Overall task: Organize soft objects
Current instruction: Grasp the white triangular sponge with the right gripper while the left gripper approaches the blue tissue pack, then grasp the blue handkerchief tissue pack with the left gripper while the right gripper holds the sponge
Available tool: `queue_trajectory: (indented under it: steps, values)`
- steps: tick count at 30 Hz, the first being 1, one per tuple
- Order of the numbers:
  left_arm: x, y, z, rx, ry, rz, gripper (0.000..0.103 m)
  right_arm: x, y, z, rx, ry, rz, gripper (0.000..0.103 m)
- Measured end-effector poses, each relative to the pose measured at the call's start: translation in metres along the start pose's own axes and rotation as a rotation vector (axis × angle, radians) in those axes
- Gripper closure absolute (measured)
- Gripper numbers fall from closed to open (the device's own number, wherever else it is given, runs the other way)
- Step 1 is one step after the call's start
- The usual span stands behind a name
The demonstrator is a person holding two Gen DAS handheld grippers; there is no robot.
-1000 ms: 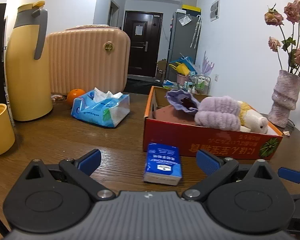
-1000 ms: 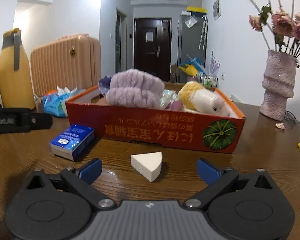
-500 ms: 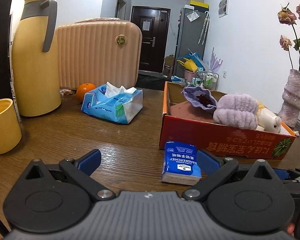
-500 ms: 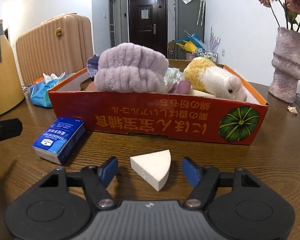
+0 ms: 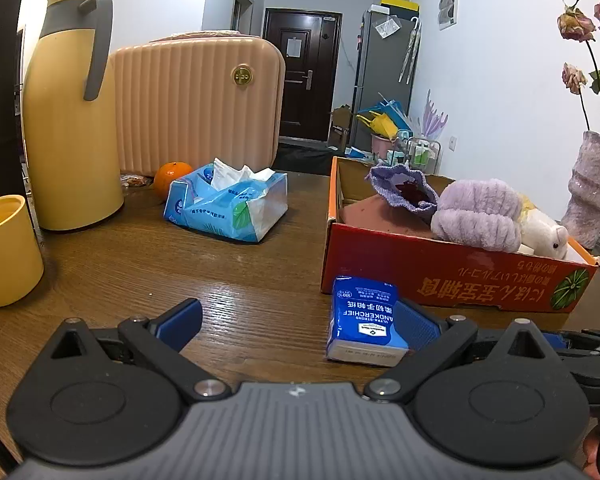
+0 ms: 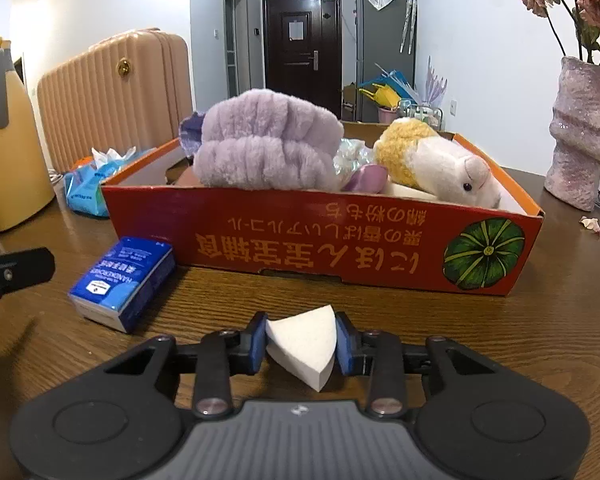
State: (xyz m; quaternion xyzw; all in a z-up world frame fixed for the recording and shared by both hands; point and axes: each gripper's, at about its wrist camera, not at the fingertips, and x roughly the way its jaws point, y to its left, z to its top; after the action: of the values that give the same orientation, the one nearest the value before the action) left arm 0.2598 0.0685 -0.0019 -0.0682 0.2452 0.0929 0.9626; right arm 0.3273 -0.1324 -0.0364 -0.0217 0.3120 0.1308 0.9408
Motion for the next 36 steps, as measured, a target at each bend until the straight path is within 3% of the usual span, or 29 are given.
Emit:
queue_trajectory:
  steps: [18, 36]
  values:
    - [0.013, -0.008, -0.004, 0.026, 0.030, 0.004, 0.000, -0.015, -0.030, 0.005, 0.019, -0.105, -0.019, 0.070]
    - [0.045, -0.048, -0.002, 0.082, 0.097, -0.017, 0.000, -0.019, -0.061, 0.006, 0.023, -0.151, -0.049, 0.069]
